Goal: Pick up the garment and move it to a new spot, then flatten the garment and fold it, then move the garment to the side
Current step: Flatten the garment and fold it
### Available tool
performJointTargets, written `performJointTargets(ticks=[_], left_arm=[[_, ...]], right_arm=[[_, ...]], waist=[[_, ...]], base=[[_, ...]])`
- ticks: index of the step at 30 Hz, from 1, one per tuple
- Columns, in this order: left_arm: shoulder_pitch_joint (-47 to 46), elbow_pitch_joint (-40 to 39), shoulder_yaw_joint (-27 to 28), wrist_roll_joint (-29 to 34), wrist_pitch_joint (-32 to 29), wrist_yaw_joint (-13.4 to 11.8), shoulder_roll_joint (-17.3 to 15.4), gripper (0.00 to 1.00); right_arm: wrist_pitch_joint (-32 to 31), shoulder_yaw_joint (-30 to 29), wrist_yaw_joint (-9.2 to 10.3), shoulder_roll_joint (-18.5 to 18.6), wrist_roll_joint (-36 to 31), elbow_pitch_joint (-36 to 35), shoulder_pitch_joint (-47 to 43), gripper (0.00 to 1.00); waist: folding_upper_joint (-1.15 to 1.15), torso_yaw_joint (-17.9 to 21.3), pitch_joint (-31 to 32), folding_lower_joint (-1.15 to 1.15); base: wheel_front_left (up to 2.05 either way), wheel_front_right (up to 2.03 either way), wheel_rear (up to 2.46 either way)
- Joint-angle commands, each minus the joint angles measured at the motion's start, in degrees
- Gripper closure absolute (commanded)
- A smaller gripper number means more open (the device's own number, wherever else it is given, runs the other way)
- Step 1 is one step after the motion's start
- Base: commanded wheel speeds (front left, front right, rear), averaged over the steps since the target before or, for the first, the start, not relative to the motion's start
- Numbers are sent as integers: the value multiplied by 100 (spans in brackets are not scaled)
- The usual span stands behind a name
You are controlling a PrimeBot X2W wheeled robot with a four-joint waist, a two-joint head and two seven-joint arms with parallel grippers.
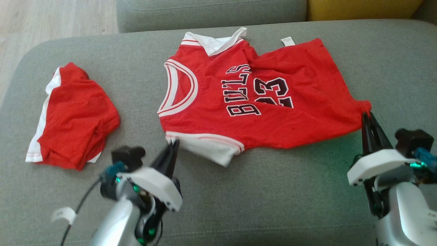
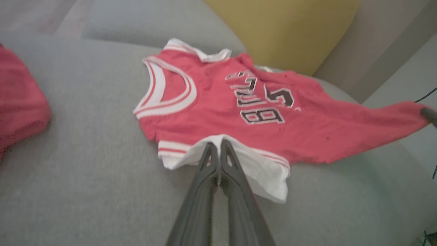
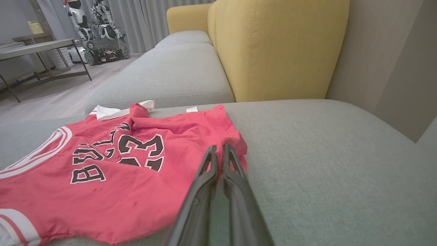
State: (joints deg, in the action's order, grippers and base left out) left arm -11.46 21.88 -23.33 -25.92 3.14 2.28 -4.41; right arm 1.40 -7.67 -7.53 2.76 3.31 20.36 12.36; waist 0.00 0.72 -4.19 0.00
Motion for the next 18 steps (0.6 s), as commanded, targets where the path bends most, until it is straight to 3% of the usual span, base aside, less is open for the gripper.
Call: performJointTargets(ticks=[1,12,18], left_arm=[[-354,-363,252,-76,116,20,-102,100],[-918,-1860,596,-127,436,-28,-248,100],[-999,-2900,729,-118,465,-205,-252,100]], right_arm=[[-2,206,4,97,-93,-277,345,100],[-206,655,4,630,-351,-628,1056,100],[-638,561,4,744,-260,-1351,1087,100]], waist=[[0,9,9,0],[0,99,369,0],[0,127,632,0]], base=[[0,0,0],[0,0,0],[0,0,0]])
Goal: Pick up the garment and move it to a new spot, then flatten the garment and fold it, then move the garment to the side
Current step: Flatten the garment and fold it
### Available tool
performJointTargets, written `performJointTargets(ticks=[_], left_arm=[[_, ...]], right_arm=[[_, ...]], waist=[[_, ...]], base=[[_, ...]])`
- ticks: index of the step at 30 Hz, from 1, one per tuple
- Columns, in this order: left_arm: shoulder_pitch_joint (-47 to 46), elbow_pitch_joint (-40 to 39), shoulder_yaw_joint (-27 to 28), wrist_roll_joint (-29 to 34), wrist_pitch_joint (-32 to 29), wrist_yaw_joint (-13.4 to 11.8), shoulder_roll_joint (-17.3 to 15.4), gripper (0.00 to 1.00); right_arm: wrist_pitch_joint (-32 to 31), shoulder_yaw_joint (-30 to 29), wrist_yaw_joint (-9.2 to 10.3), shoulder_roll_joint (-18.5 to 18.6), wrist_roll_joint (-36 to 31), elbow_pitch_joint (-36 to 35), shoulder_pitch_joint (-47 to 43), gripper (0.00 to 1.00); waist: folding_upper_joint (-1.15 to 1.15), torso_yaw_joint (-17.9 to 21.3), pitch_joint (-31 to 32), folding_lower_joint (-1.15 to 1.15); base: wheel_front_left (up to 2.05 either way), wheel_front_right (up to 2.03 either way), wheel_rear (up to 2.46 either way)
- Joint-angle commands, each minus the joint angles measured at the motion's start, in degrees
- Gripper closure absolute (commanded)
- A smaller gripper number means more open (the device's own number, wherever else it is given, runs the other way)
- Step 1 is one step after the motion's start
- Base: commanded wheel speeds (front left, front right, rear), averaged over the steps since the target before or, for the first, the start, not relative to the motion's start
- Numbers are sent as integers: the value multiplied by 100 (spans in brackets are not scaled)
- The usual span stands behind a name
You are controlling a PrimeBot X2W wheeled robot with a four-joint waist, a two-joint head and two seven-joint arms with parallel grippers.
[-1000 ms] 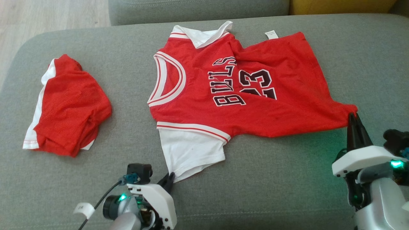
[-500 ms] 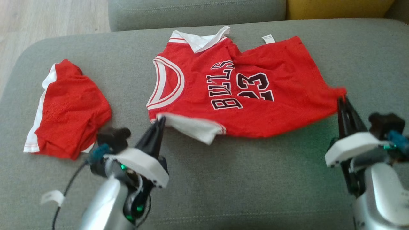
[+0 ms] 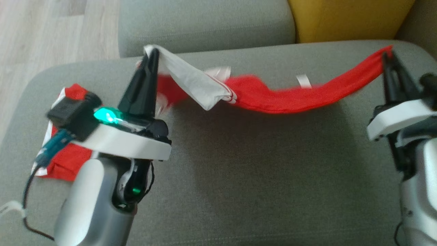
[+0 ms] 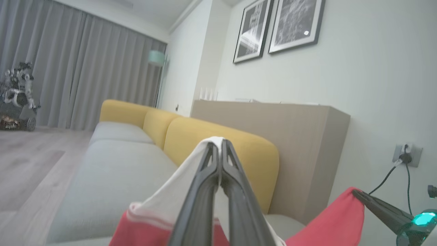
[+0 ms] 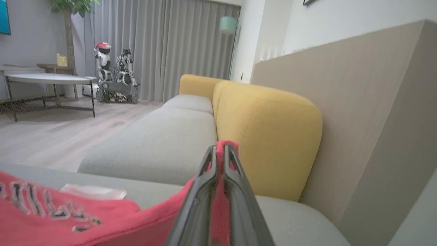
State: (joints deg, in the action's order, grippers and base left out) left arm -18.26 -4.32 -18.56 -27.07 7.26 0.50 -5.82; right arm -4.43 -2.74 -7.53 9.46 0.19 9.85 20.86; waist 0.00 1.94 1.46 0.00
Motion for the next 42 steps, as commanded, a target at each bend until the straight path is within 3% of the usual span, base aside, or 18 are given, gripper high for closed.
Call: performJointTargets(ticks=[1,9,15,19,23,25,31,36,42], left_arm=[[-318,-459,266,6,36,-69,-111,100],[-741,-1681,290,42,-578,-308,-175,100],[-1739,-1343,382,-10,-1141,-247,-308,100],[-2877,-436,485,-142,-1576,-37,-470,100],[-4231,688,557,-42,-1645,228,-665,100],[-5222,1597,584,118,-1432,357,-767,100],[-6824,3036,688,400,-520,413,-773,100],[-7521,3856,664,500,161,458,-675,100],[-7293,4441,451,406,359,592,-590,100]], right_arm=[[-165,36,4,90,72,-486,199,100],[-1372,-223,4,55,350,-2219,39,100],[-1857,-108,4,157,448,-2292,614,100],[-2073,117,4,132,635,-1743,1567,100],[-1999,367,4,68,683,-813,2852,100],[-1638,396,4,-27,583,45,3858,100],[-378,39,4,-330,289,1720,5517,100],[676,-448,4,-511,50,2782,6158,100],[1261,-732,4,-600,57,3926,6021,100]], waist=[[0,5,112,0],[0,35,204,0],[0,94,-100,0],[0,204,-730,0],[0,300,-1533,0],[0,328,-1956,0],[0,266,-2314,0],[0,151,-2420,0],[0,38,-2728,0]], base=[[0,0,0],[0,0,0],[0,0,0],[0,0,0],[0,0,0],[0,0,0],[0,0,0],[0,0,0],[0,0,0]])
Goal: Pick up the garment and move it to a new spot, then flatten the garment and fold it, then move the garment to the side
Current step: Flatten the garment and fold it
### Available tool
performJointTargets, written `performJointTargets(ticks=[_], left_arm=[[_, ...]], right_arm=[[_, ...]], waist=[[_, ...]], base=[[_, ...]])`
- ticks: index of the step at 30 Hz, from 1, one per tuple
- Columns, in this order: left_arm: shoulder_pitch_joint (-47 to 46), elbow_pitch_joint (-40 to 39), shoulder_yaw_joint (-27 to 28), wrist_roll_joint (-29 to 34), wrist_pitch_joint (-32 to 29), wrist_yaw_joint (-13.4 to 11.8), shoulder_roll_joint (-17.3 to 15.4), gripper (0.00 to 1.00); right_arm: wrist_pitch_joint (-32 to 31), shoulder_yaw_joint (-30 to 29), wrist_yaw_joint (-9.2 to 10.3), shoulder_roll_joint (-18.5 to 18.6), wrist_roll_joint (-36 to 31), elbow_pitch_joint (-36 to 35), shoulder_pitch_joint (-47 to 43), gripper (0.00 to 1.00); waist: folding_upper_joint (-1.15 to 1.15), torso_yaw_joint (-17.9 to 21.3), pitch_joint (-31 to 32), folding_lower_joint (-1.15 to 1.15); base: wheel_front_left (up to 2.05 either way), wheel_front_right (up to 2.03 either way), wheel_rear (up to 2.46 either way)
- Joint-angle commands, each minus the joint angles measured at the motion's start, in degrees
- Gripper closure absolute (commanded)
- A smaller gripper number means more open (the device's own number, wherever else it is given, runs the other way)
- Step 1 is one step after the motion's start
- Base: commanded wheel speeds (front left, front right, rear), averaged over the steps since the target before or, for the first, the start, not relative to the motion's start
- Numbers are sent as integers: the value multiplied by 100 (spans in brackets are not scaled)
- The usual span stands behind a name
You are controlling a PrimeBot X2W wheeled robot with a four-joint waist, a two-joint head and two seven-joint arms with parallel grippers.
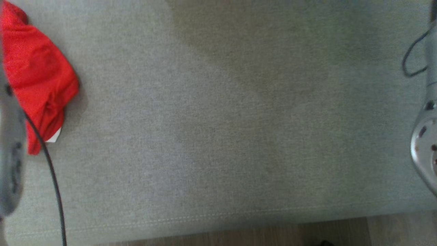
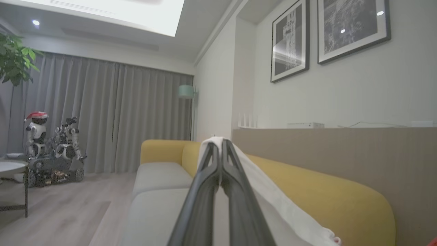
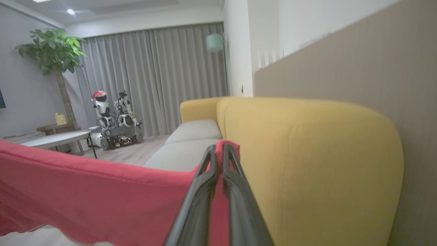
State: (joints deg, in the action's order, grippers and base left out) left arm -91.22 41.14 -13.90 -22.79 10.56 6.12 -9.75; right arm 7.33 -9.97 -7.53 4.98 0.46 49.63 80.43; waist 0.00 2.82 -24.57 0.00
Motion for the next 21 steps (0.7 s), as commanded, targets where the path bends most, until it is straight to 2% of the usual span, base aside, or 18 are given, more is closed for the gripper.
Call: performJointTargets(ticks=[1,6,11,16,21], left_arm=[[138,-48,-69,-38,56,49,-189,100],[1174,189,-334,-180,204,108,-181,100],[2330,354,-511,-335,333,126,-225,100],[3094,331,-744,-376,390,133,-337,100],[3894,128,-1090,-457,418,135,-590,100]], right_arm=[[166,-34,4,-159,51,118,-13,100],[492,-22,4,-183,123,916,-568,100],[652,190,4,-193,345,1503,-1159,100],[714,452,4,-173,582,1742,-1597,100],[739,899,4,60,749,1895,-2063,100]], waist=[[0,-66,-179,0],[0,-138,-240,0],[0,-236,-4,0],[0,-299,287,0],[0,-405,654,0]], base=[[0,0,0],[0,0,0],[0,0,0],[0,0,0],[0,0,0]])
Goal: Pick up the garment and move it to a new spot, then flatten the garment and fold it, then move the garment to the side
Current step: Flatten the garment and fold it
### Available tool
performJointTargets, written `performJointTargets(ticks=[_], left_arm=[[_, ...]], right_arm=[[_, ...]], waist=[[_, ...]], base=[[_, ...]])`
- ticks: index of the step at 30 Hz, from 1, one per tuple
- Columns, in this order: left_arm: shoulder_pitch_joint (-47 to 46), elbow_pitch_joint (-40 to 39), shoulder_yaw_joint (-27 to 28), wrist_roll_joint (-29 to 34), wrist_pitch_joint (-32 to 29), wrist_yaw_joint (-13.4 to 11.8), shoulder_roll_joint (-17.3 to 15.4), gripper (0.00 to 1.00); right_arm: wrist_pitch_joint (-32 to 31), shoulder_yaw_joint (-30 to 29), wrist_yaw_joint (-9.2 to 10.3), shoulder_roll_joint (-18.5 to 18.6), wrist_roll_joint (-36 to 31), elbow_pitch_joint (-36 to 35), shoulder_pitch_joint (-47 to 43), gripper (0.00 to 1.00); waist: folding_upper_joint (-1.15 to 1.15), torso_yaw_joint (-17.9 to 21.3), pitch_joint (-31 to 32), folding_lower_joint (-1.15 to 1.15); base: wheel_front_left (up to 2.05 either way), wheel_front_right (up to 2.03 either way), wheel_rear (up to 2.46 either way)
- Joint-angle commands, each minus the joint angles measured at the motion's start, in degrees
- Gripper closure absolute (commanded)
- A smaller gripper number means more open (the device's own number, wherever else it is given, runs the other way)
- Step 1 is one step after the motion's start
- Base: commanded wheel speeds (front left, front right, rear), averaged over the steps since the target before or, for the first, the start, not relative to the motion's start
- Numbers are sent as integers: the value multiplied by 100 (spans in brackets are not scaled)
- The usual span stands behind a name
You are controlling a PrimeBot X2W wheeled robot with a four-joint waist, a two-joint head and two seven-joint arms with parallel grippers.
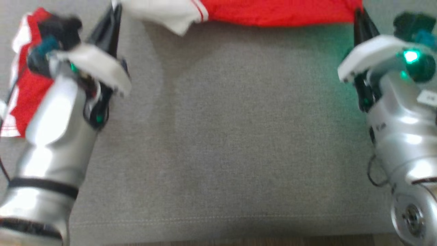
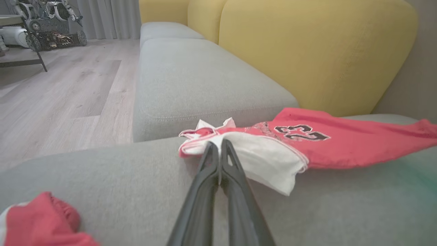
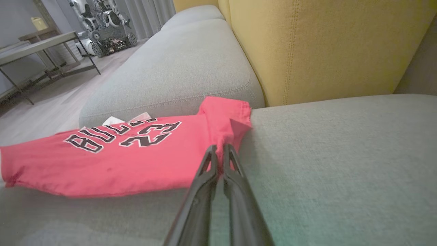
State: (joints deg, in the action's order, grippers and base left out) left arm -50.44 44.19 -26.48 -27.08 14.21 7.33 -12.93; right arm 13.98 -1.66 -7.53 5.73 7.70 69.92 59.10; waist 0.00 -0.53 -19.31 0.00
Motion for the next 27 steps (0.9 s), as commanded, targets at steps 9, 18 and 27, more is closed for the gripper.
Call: performJointTargets(ticks=[9,18,27], left_arm=[[855,-694,-523,-225,-102,15,-672,100],[1782,-1578,-1185,-637,-794,15,-1132,100],[2528,-2529,-1651,-1189,-1470,15,-1604,100]], right_arm=[[-64,514,4,533,420,102,-629,100],[-787,811,4,718,1082,175,-1242,100],[-1949,1467,4,999,1867,-380,-1795,100]], waist=[[0,-289,728,0],[0,-317,1228,0],[0,-212,1540,0]], base=[[0,0,0],[0,0,0],[0,0,0]])
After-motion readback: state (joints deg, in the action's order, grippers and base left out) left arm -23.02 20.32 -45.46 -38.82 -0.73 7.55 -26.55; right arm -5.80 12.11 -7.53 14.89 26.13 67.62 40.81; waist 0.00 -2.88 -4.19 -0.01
